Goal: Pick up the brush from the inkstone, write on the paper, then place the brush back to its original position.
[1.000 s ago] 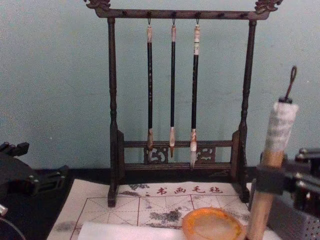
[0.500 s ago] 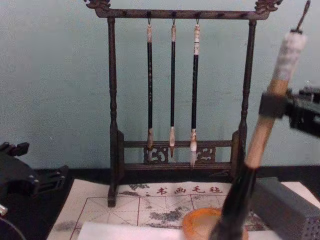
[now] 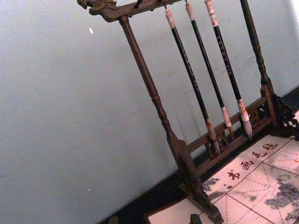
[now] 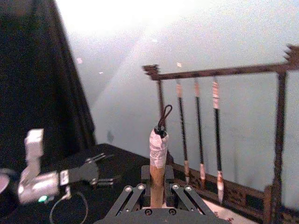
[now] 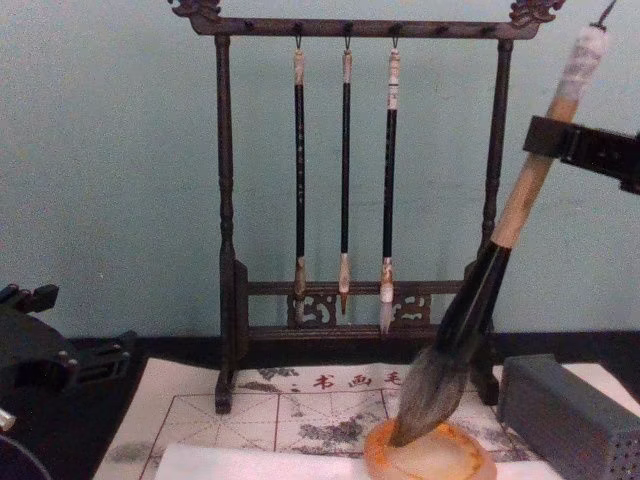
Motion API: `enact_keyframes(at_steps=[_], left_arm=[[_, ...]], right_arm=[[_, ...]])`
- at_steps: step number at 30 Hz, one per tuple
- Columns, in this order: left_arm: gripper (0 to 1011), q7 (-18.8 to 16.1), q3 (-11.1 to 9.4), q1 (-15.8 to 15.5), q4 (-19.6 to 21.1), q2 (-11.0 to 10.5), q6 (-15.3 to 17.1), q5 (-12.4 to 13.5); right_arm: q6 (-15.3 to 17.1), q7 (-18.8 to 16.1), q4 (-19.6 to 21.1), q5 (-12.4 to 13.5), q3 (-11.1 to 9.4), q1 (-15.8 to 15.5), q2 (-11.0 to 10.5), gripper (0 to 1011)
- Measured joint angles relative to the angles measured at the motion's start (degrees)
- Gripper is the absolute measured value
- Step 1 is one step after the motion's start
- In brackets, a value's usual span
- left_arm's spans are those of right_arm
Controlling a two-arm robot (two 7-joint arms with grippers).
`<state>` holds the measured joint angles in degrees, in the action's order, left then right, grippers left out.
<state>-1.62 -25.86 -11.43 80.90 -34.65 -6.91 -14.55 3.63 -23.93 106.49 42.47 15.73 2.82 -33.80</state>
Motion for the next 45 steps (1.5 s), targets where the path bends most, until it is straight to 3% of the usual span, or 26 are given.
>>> enact_keyframes(at_steps=[10,20,33,45], left_arm=[[1001,0.0,0.0,0.0,0.0,0.0,0.0,0.0],[1001,0.0,0.0,0.0,0.0,0.0,0.0,0.0],[1001,0.0,0.0,0.0,0.0,0.0,0.0,0.0],[1001,0.0,0.0,0.01,0.0,0.0,0.0,0.0]], right_arm=[[8.12,8.18,-5.11,8.04,0.02,4.12,4.49,187],[12.61,15.1,-9.14,14.86,-0.72,6.74,7.99,186],[13.19,24.97,-11.92,19.31,-1.54,7.87,11.64,187],[11.48,30.51,-13.62,21.59,-1.42,8.25,13.12,187]])
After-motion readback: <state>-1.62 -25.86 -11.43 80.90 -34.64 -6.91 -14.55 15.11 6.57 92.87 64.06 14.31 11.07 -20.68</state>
